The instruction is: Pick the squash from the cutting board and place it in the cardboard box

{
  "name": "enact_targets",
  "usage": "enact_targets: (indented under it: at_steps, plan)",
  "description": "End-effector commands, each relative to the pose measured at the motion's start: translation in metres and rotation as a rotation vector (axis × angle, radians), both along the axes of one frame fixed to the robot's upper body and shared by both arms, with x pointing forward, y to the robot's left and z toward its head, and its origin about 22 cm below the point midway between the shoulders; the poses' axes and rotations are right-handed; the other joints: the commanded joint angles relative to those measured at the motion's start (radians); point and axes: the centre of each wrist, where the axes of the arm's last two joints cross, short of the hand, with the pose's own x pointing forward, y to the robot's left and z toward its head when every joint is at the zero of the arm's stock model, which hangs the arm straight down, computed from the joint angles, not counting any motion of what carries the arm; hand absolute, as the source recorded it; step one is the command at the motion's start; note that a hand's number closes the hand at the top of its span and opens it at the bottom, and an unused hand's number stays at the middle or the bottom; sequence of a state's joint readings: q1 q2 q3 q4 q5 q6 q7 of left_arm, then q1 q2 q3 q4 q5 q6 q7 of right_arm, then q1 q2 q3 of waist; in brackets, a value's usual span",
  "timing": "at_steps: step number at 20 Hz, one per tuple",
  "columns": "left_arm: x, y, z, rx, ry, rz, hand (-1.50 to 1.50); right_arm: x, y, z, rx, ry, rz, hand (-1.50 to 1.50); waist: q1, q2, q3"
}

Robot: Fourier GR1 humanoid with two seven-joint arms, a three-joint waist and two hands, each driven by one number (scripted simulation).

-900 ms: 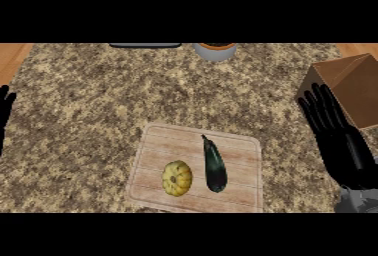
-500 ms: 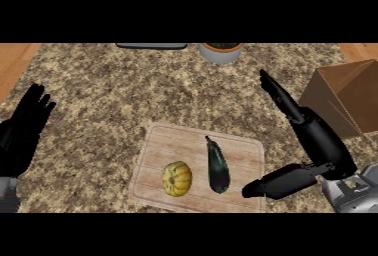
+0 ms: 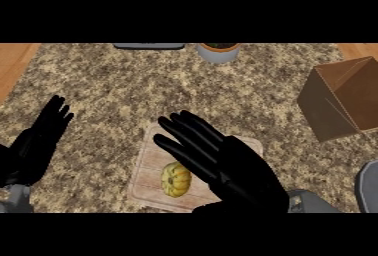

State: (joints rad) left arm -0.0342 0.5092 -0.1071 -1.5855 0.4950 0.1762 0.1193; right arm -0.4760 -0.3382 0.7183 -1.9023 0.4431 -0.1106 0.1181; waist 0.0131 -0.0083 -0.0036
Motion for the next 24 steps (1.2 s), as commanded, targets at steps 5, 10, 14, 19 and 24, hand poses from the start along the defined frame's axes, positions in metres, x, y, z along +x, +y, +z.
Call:
enact_targets:
  at_steps: [5,10,14,19,24]
  plan:
    - [-0.004,0.01,-0.002,0.005,0.024,0.007,0.0,-0.013,0.035,0.0,-0.634,-0.126,-0.177,-1.5,-0.011,-0.018,-0.006]
    - [0.002,0.008,0.005,-0.021,0.02,0.002,0.0,-0.033,0.08,0.004,-0.908,-0.131,-0.256,-1.5,-0.011,-0.008,-0.003]
    - [0.0,0.0,-0.007,-0.004,0.009,0.0,0.0,-0.047,0.125,0.01,-1.044,-0.071,-0.303,-1.5,-0.012,0.001,0.0]
    - [0.004,-0.004,0.001,-0.017,0.004,-0.012,0.0,-0.051,0.129,-0.008,-1.11,0.073,-0.366,-1.5,-0.004,0.002,0.001]
    - [0.011,-0.007,-0.003,-0.016,0.001,0.01,0.0,-0.041,0.135,-0.018,-1.173,0.114,-0.4,-1.5,-0.01,0.005,0.002]
